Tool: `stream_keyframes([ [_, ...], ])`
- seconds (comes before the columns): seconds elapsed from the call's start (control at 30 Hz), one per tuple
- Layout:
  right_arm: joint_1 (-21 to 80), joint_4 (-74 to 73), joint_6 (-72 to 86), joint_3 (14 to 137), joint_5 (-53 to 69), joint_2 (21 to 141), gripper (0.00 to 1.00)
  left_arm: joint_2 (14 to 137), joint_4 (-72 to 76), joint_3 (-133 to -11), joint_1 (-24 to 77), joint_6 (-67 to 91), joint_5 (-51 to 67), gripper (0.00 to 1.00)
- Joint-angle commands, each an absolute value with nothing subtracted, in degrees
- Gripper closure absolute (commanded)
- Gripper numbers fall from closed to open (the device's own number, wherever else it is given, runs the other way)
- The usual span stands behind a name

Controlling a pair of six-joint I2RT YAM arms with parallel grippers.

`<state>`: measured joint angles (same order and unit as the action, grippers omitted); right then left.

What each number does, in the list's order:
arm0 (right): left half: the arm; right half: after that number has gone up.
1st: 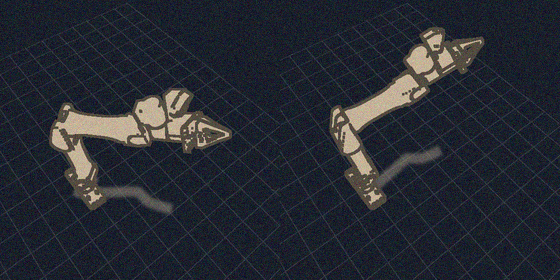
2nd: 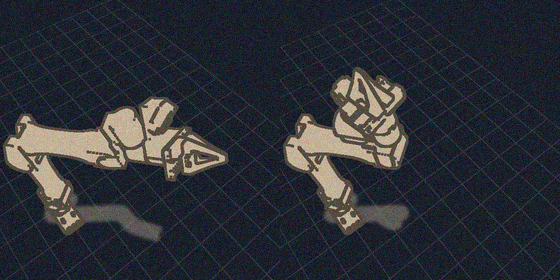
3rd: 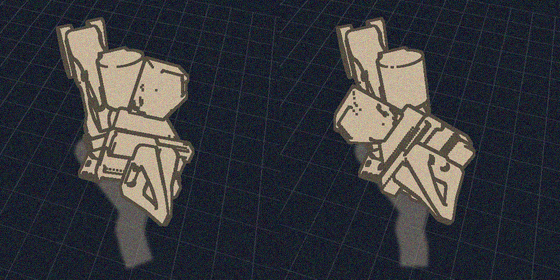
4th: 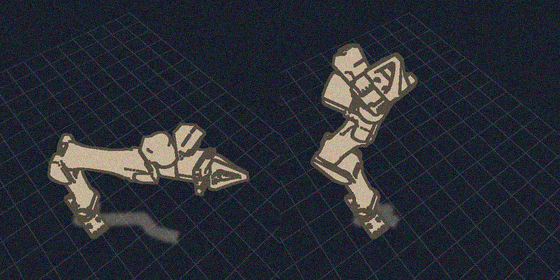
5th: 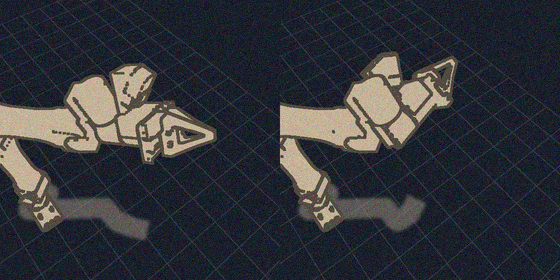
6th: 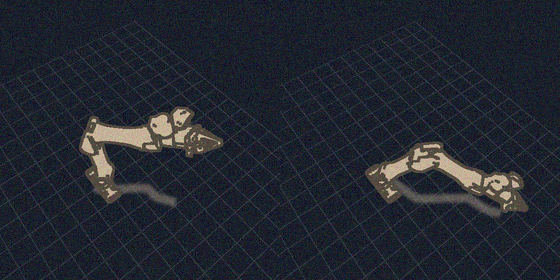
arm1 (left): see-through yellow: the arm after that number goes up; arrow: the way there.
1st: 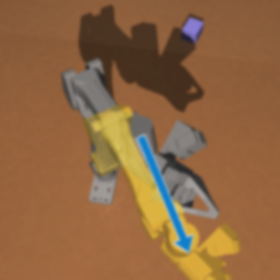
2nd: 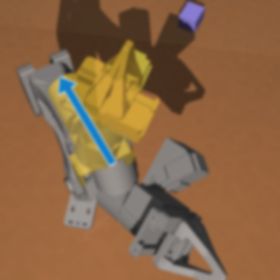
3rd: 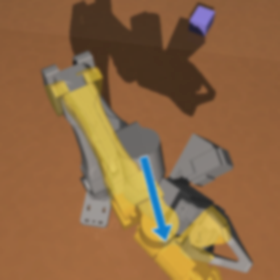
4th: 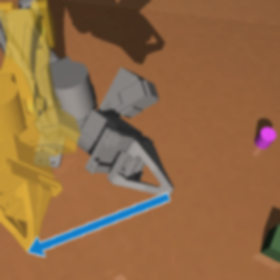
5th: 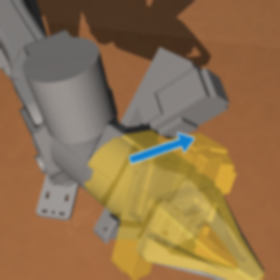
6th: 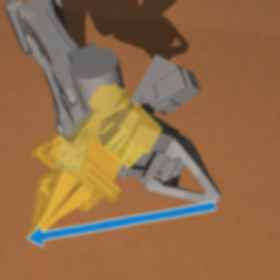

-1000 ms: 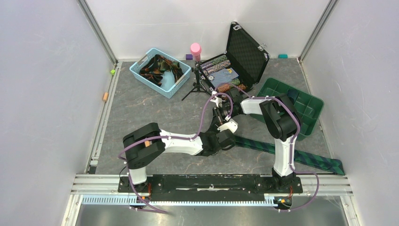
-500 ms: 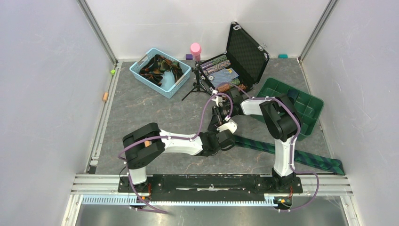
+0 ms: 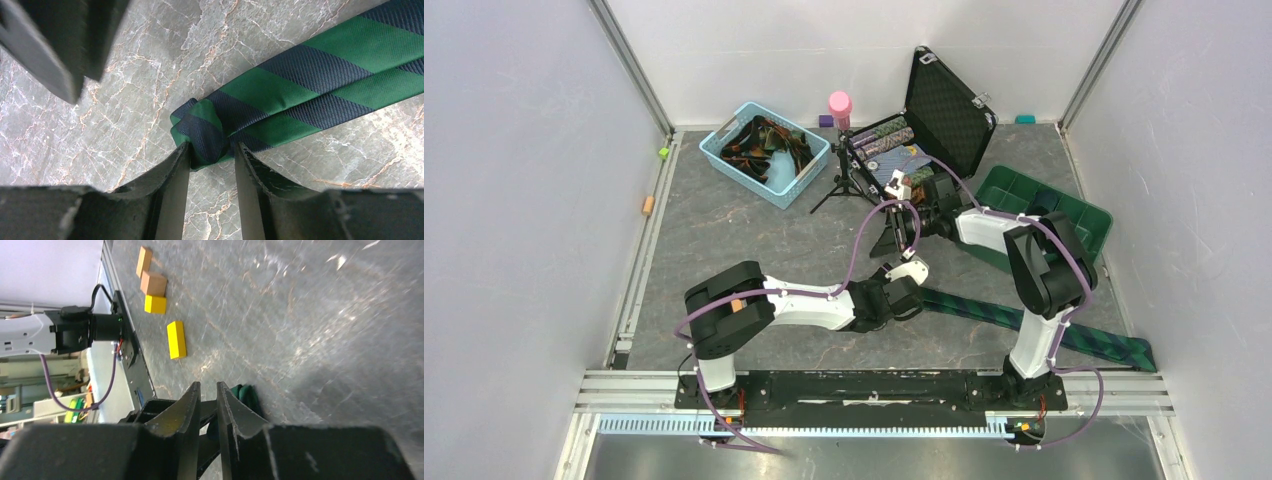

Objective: Roll the ties
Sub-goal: Roll the tie at the center of the board.

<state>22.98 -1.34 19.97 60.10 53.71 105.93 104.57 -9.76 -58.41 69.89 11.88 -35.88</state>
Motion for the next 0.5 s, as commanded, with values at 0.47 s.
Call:
stream_keyframes([
  [0.47,26.19,-5.77,14.69,57.25,58.02,110.52,0.81,105.56,-10.46,-57.83,70.23,9.84,-34.45,0.51],
])
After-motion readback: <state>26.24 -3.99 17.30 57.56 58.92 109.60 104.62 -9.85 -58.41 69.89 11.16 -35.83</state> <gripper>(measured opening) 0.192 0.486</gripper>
